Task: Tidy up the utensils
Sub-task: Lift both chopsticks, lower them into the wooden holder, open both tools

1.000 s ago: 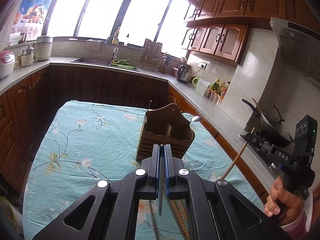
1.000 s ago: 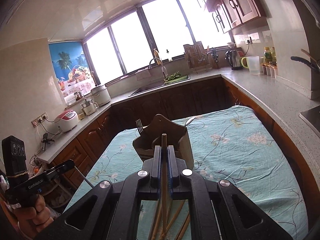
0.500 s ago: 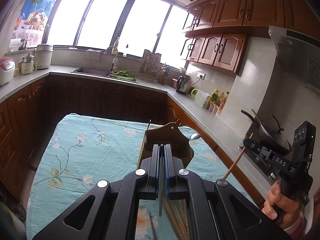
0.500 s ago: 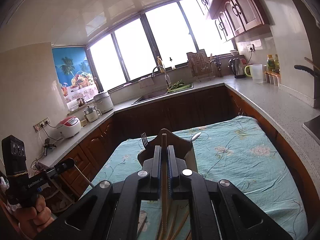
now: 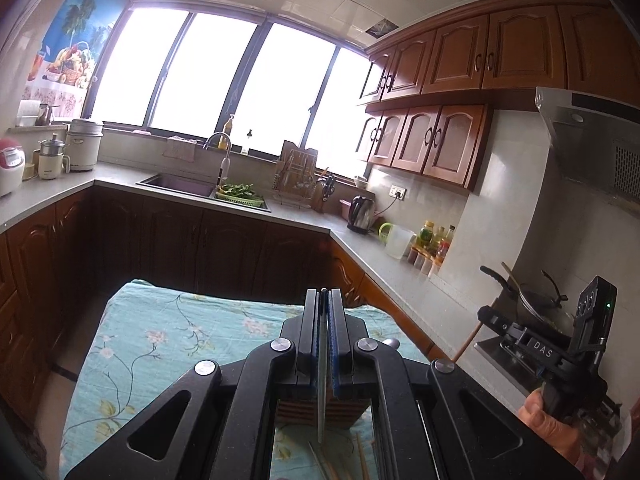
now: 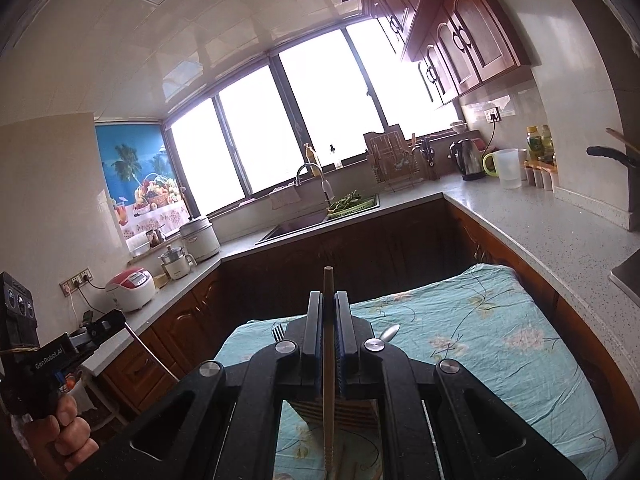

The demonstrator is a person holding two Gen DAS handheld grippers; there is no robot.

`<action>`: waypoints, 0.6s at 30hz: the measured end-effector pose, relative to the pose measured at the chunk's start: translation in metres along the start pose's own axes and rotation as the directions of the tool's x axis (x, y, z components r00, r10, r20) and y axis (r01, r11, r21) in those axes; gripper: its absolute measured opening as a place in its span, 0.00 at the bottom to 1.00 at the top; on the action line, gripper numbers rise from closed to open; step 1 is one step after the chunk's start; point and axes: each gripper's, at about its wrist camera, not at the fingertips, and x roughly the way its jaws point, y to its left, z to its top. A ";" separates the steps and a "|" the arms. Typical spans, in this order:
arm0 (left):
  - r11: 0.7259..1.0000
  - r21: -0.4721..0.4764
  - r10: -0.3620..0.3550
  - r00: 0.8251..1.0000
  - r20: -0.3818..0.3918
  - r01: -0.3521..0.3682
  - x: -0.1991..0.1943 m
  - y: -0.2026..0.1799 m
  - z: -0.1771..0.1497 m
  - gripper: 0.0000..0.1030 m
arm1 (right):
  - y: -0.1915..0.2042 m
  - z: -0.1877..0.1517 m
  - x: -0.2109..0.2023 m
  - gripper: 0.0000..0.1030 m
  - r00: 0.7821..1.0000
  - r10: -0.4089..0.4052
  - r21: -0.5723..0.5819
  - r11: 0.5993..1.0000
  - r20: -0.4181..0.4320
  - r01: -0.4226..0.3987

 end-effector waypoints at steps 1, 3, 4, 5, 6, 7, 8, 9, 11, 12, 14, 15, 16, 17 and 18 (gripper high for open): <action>1.000 0.000 0.002 1.000 0.010 -0.002 0.004 0.002 0.002 0.02 | -0.001 0.005 0.003 0.05 1.000 -0.005 0.004 1.000 0.016 0.005; 1.000 -0.010 -0.003 1.000 0.027 0.003 0.015 0.006 0.005 0.02 | -0.004 0.013 0.009 0.05 0.999 -0.016 0.014 1.000 0.043 0.016; 1.000 -0.014 -0.008 0.999 0.038 0.008 0.020 0.010 0.004 0.02 | -0.005 0.017 0.013 0.05 0.998 -0.020 0.019 1.000 0.057 0.019; 1.000 -0.015 -0.005 0.999 0.048 0.006 0.026 0.013 0.005 0.02 | -0.006 0.021 0.017 0.05 0.997 -0.024 0.020 1.000 0.071 0.023; 1.000 -0.016 -0.001 0.999 0.053 0.002 0.033 0.015 0.005 0.02 | -0.007 0.024 0.021 0.05 0.996 -0.029 0.023 0.999 0.083 0.027; 1.000 -0.016 0.002 0.998 0.057 -0.001 0.042 0.018 0.004 0.02 | -0.008 0.026 0.025 0.05 0.995 -0.033 0.025 0.999 0.092 0.031; 1.000 -0.018 0.008 0.998 0.059 -0.007 0.051 0.021 0.004 0.02 | -0.009 0.028 0.031 0.05 0.994 -0.038 0.026 0.999 0.098 0.035; 1.000 -0.020 0.013 0.998 0.060 -0.012 0.059 0.023 0.003 0.02 | -0.010 0.028 0.035 0.05 0.993 -0.042 0.026 0.999 0.106 0.039; 0.999 -0.033 0.012 0.998 0.059 -0.010 0.077 0.028 -0.003 0.02 | -0.013 0.028 0.045 0.05 0.992 -0.049 0.026 0.999 0.112 0.046; 0.999 -0.044 0.007 0.998 0.060 -0.004 0.086 0.031 -0.006 0.02 | -0.015 0.026 0.050 0.05 0.993 -0.050 0.026 0.999 0.111 0.047; 0.999 -0.053 0.015 0.998 0.067 -0.012 0.102 0.035 -0.012 0.02 | -0.018 0.019 0.060 0.05 0.993 -0.050 0.023 0.999 0.107 0.048; 0.998 -0.056 0.020 0.998 0.067 -0.016 0.110 0.037 -0.016 0.02 | -0.018 0.015 0.064 0.05 0.993 -0.053 0.016 0.999 0.105 0.051; 0.998 -0.061 0.024 0.998 0.063 -0.020 0.117 0.037 -0.021 0.02 | -0.019 0.010 0.069 0.05 0.993 -0.058 0.010 0.998 0.101 0.058; 0.998 -0.066 0.029 0.998 0.056 -0.025 0.124 0.039 -0.026 0.02 | -0.020 0.004 0.073 0.05 0.993 -0.063 0.008 0.998 0.096 0.062; 0.997 -0.072 0.033 0.998 0.050 -0.029 0.131 0.040 -0.031 0.02 | -0.022 -0.002 0.076 0.05 0.993 -0.067 0.008 0.998 0.093 0.067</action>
